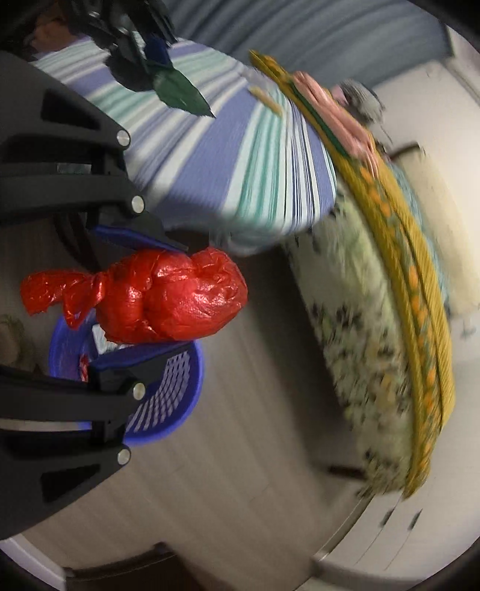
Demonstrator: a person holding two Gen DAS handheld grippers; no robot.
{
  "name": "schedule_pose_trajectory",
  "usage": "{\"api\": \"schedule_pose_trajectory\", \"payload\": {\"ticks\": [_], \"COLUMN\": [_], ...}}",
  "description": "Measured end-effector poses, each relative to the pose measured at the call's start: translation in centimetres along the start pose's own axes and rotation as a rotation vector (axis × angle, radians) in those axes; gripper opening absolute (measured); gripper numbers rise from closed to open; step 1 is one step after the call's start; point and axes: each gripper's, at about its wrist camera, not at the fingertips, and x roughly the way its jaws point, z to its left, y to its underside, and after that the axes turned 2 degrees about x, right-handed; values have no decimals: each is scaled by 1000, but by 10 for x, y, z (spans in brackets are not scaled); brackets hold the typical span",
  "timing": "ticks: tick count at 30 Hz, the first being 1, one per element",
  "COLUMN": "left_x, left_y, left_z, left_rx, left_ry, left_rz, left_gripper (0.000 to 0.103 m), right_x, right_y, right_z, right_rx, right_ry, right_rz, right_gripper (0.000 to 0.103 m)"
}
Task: Collect trash
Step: 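Carry the green bag and red bags over the wastebasket and open both tools, then return both tools to the table above the clear box and snack bar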
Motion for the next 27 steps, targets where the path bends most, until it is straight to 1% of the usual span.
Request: {"api": "schedule_pose_trajectory", "payload": {"ticks": [3,6,11,14,15,16,18,20,22,23,24,25,27], "left_x": [37,65,112,133,138,143,145,140,126,118,111,101,83], "left_y": [-10,-18,-28,-31,-31,-32,-35,-37,-39,-39,-39,-39,-37], "left_z": [-25,-37,-51,-56,-58,-57,-55,-53,-55,-55,-56,-56,-54], "left_rx": [16,18,29,32,28,20,2,-11,-4,5,11,20,39], "left_ry": [22,31,31,23,14,14,8,14,16,12,8,-2,-32], "left_rz": [37,63,101,117,116,112,99,81,53,35,22,3,-23], "left_gripper": [34,34,34,37,43,54,64,69,75,77,81,85,89], "right_x": [6,13,21,24,25,26,26,21,19,17,16,15,13], "right_y": [4,6,6,6,6,7,6,7,7,7,8,8,9], "right_z": [-33,-59,-81,-91,-94,-100,-105,-109,-112,-112,-113,-112,-106], "right_rx": [57,101,150,177,186,205,223,230,232,234,235,235,223], "right_ry": [19,21,4,-3,-4,-4,-2,4,17,27,36,53,77], "right_rz": [6,11,11,7,6,8,6,-10,-24,-30,-33,-35,-49], "right_gripper": [44,44,44,49,57,61,61,65,71,72,77,83,86]}}
